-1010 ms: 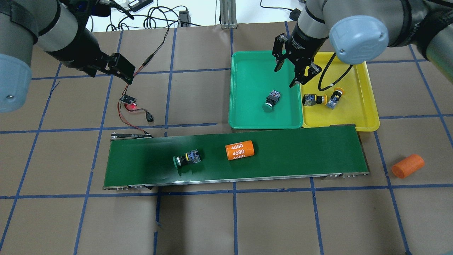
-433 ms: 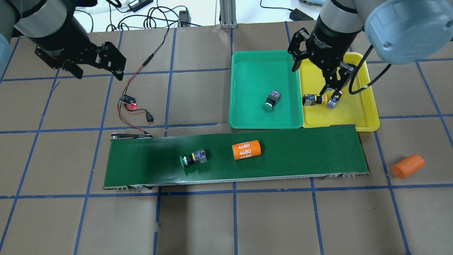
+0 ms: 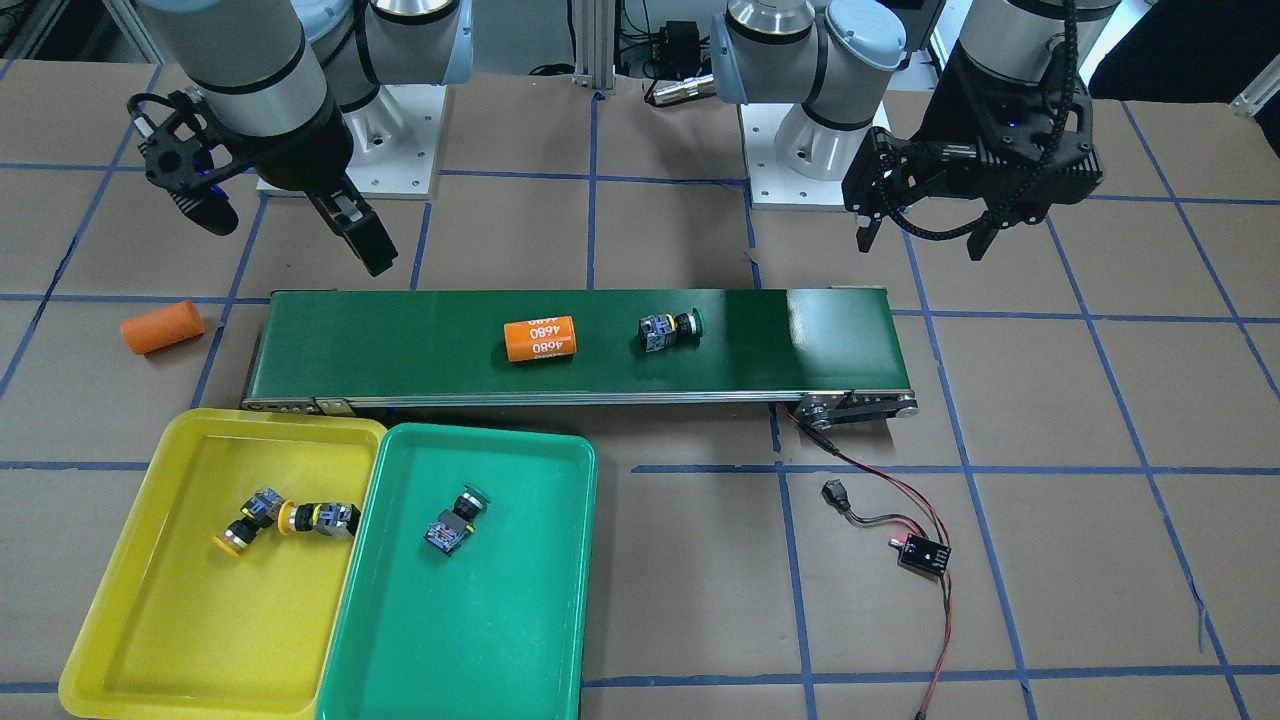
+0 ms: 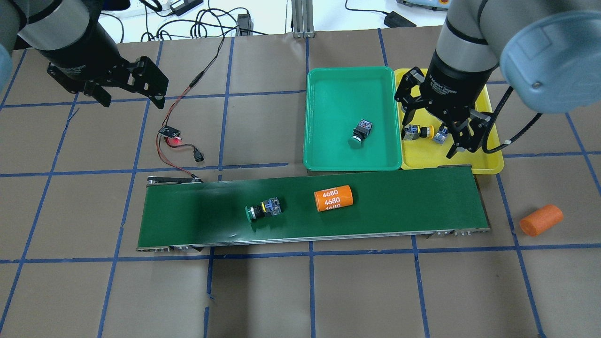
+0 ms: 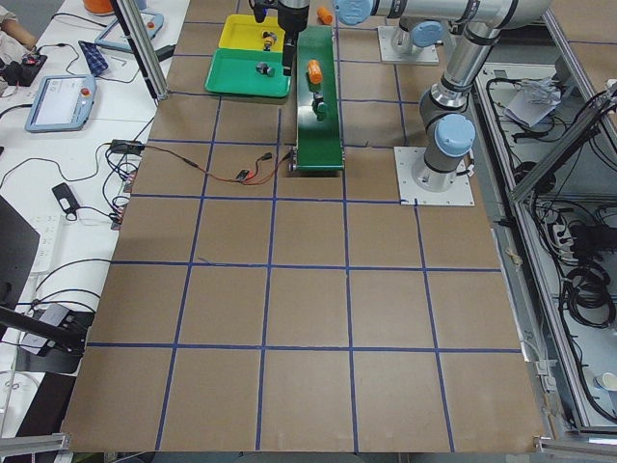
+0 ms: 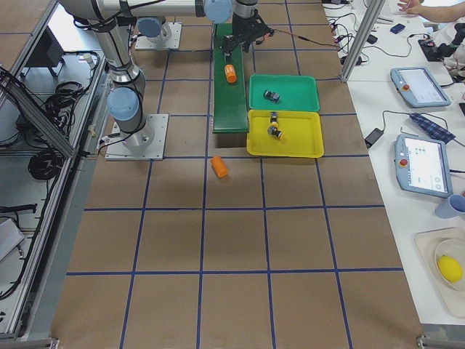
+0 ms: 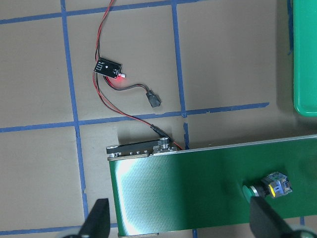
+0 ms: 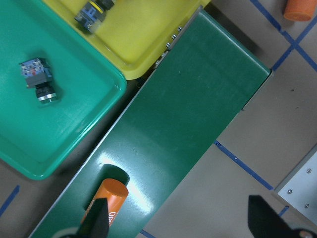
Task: Sort buttons by color to trays
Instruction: 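Move the right gripper down to the yellow-capped button on the belt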
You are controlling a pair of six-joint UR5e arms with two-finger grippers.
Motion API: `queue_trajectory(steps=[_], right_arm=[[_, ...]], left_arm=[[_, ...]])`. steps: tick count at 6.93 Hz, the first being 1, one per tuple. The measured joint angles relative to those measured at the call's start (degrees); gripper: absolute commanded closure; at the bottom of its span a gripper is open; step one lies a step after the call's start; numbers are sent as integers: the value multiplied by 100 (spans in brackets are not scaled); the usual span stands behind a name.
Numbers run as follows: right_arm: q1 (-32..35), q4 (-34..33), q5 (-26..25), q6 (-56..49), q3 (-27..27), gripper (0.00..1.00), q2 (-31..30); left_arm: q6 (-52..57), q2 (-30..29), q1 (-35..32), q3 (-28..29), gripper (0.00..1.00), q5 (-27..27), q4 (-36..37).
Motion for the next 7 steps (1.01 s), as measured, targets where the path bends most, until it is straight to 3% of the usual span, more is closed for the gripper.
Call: queue_trajectory(steps=[2, 7], right_arm=[[11, -313, 153, 79, 414, 0, -16], [27, -373, 800, 277, 589, 0, 5]], left_arm=[[15, -9, -1, 21, 0, -6, 11], [21, -11, 8, 59, 0, -22, 6]])
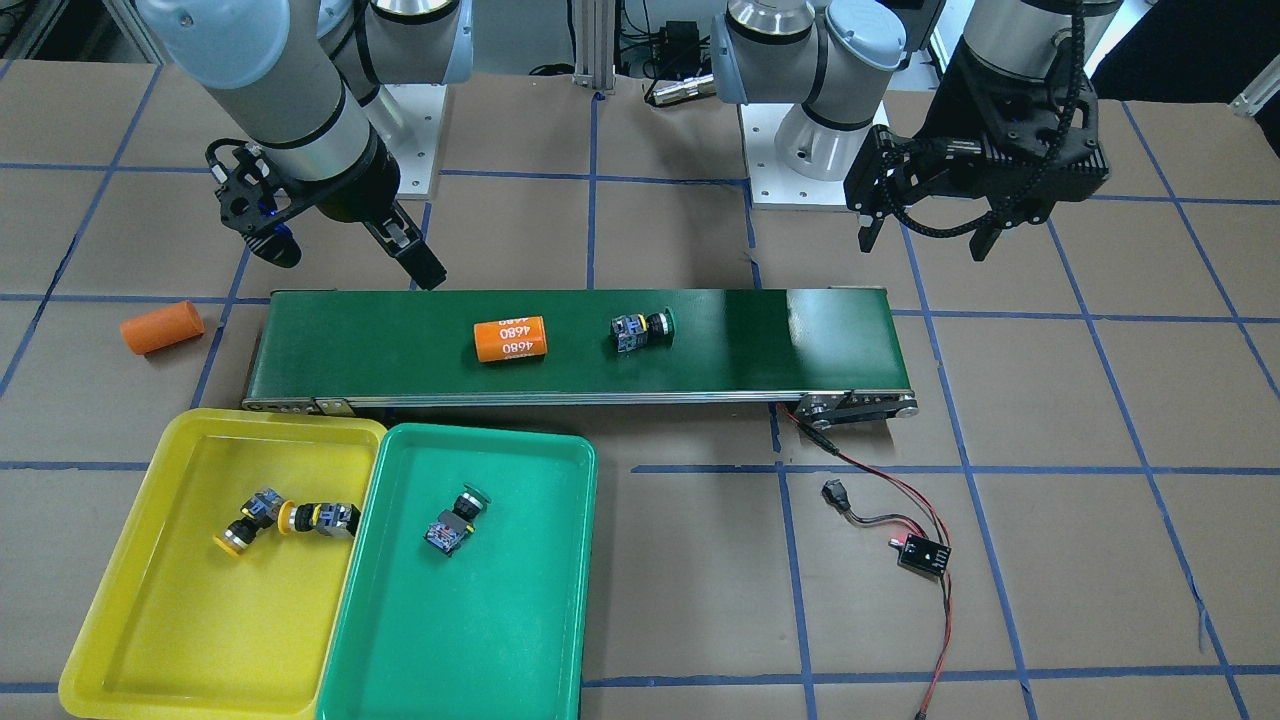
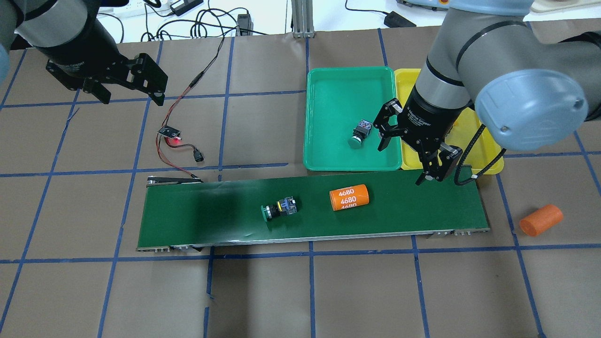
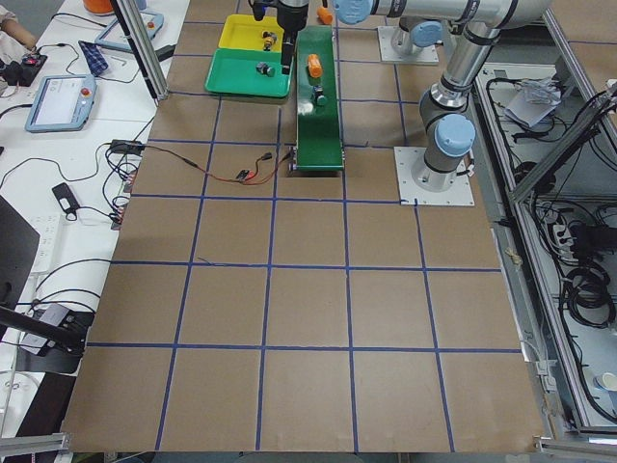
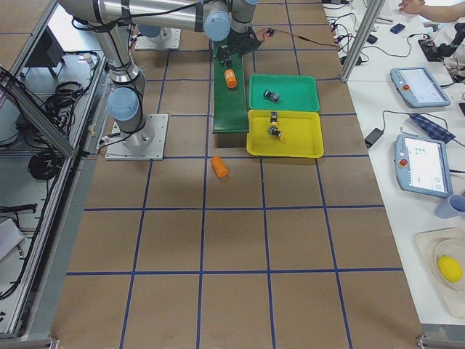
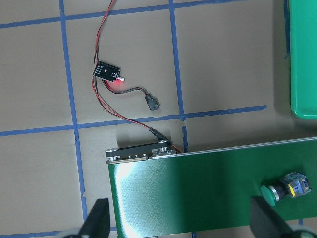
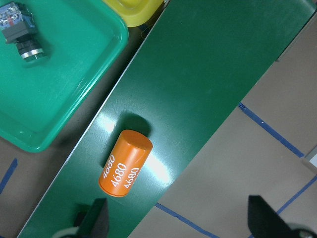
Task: Sort buttons by color to trays
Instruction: 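Move the right gripper down to the yellow-capped button on the belt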
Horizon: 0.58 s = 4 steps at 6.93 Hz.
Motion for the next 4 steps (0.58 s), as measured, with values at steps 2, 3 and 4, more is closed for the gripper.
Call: queue_trajectory(steps=[2, 3, 4], right_arm=[[28, -244, 65, 225, 247, 0, -18], [69, -362, 80, 258, 358, 0, -20], [140, -429, 91, 334, 419, 0, -16]], left_arm=[[0, 7, 0, -8, 0, -3, 0], [2, 13, 0, -13, 0, -1, 0], [6, 23, -1, -17, 0, 2, 0]])
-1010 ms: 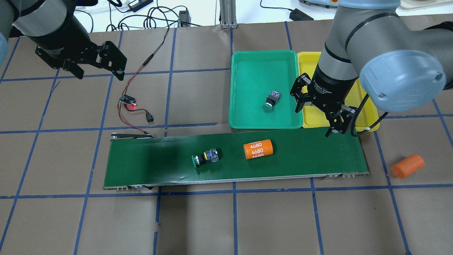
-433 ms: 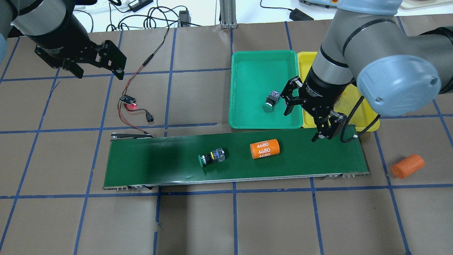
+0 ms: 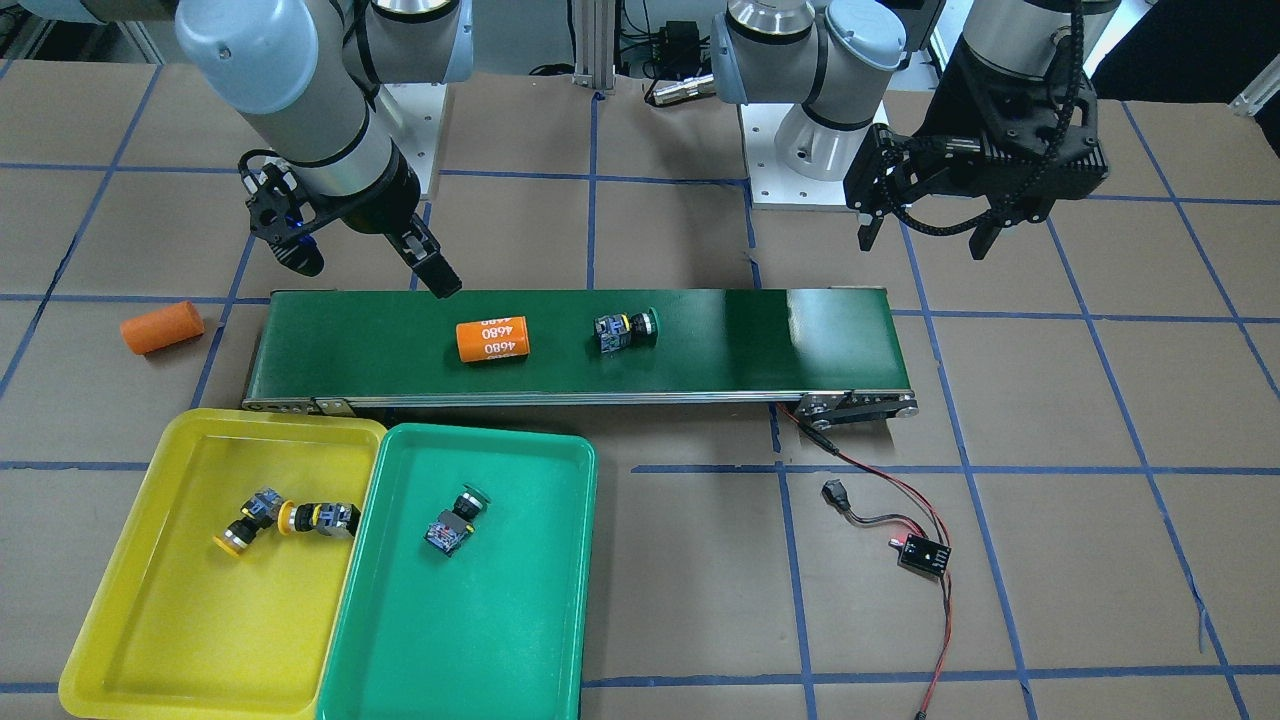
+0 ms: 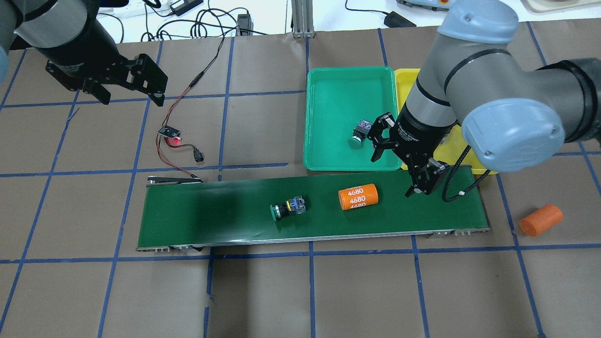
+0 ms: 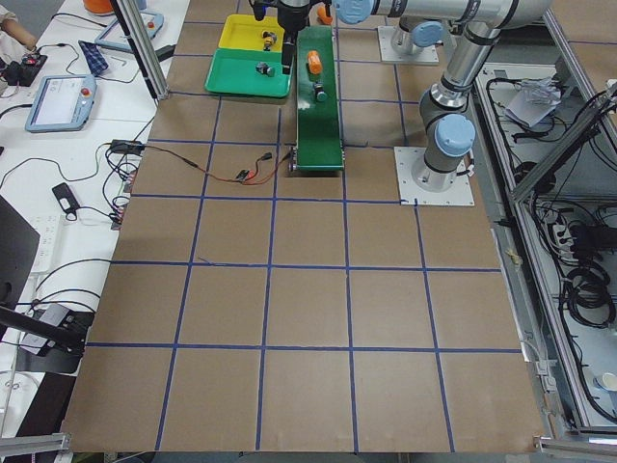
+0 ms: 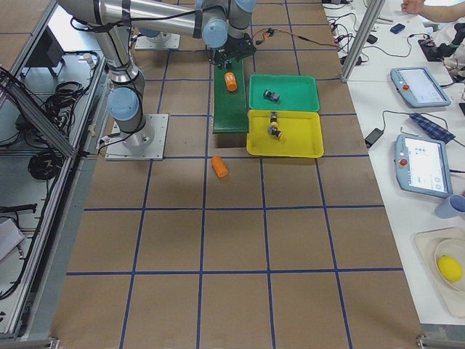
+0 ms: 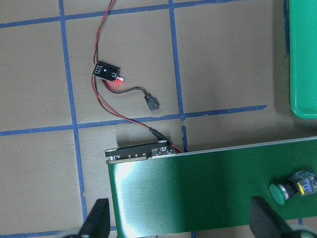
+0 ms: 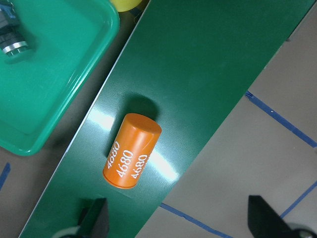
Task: Sort buttons by color to trays
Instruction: 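Move the right gripper down to the yellow-capped button on the belt, then grasp the yellow-capped button with the right gripper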
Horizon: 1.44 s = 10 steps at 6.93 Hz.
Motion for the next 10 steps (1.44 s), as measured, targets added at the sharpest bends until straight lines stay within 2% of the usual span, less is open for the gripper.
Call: queue_trajectory(steps=[2, 7, 10], right_arm=[[302, -260, 5, 376, 77, 0, 87], [1105, -1752, -64, 1764, 431, 0, 846], [1285, -2088, -84, 2118, 442, 1, 1175]], left_arm=[[3, 5, -3, -3, 0, 3, 0], [-4, -18, -12, -44, 0, -23, 6], [2, -7, -13, -37, 0, -31, 9]])
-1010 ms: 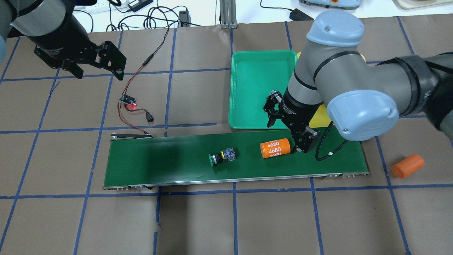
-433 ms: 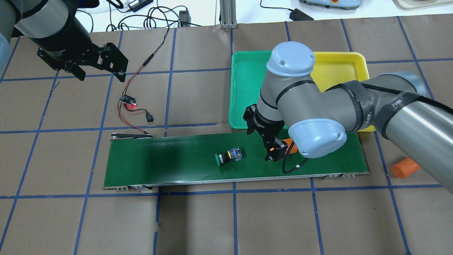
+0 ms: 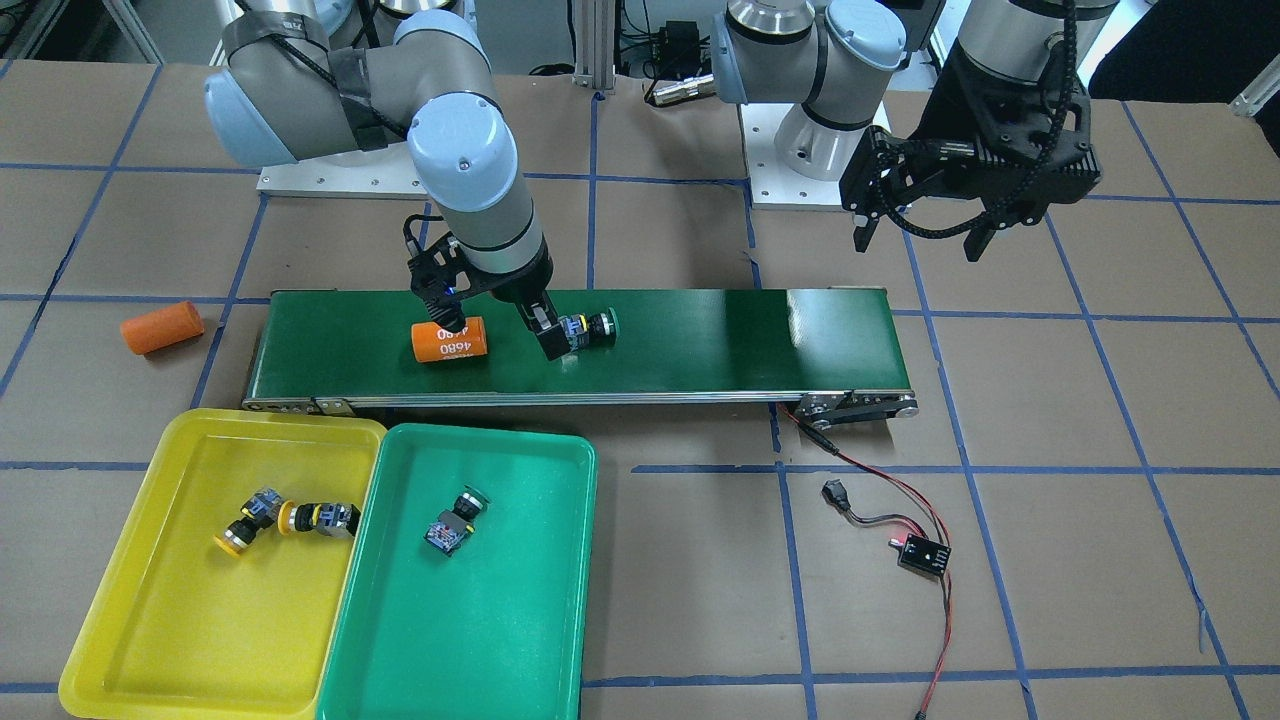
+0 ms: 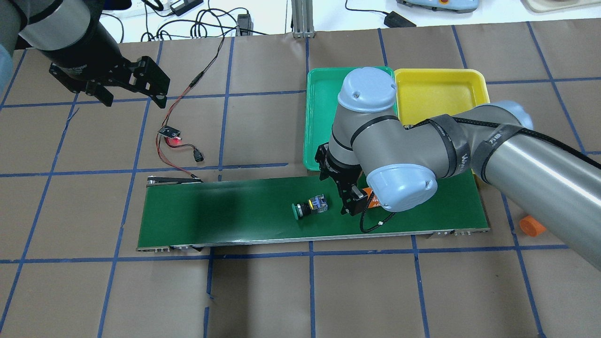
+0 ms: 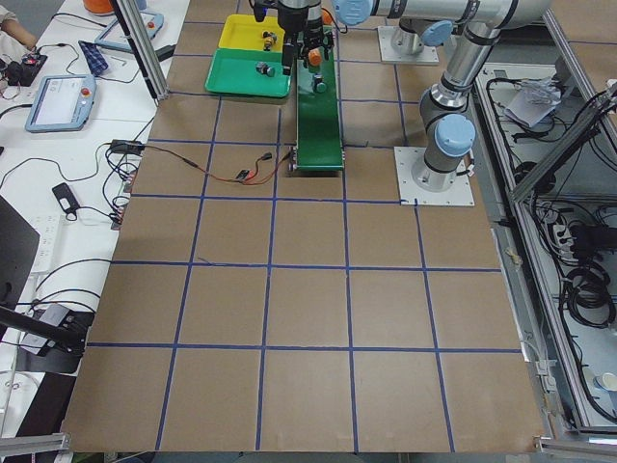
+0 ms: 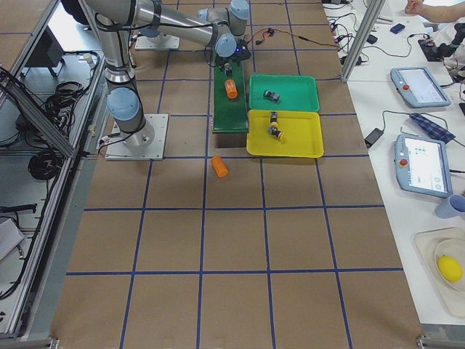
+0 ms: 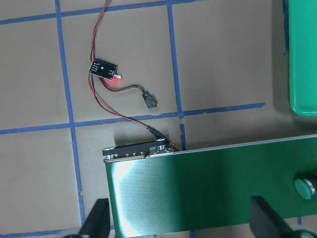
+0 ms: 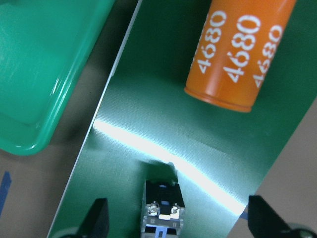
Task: Sort buttons by color to trays
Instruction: 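Carry the button over the green tray and release it with the right gripper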
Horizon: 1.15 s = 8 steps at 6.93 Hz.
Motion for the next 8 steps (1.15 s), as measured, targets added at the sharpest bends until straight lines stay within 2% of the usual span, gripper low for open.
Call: queue_trajectory(steps=[1, 2, 3, 6, 8], right_arm=[[54, -65, -11, 68, 0, 22, 98], [79, -91, -16, 96, -1, 56, 183], [87, -99, -15, 94, -4, 100, 252], [9, -118, -95, 7, -79, 100, 268], [-159, -163, -419, -271, -491, 100, 248]], left_arm=[[1, 0, -1, 1, 0, -1, 0], [1, -2, 1, 4, 0, -3, 0], [1, -7, 4, 9, 0, -5, 0], [12, 6, 11, 63, 0, -1, -16], [22, 21, 9, 88, 0, 20, -47]])
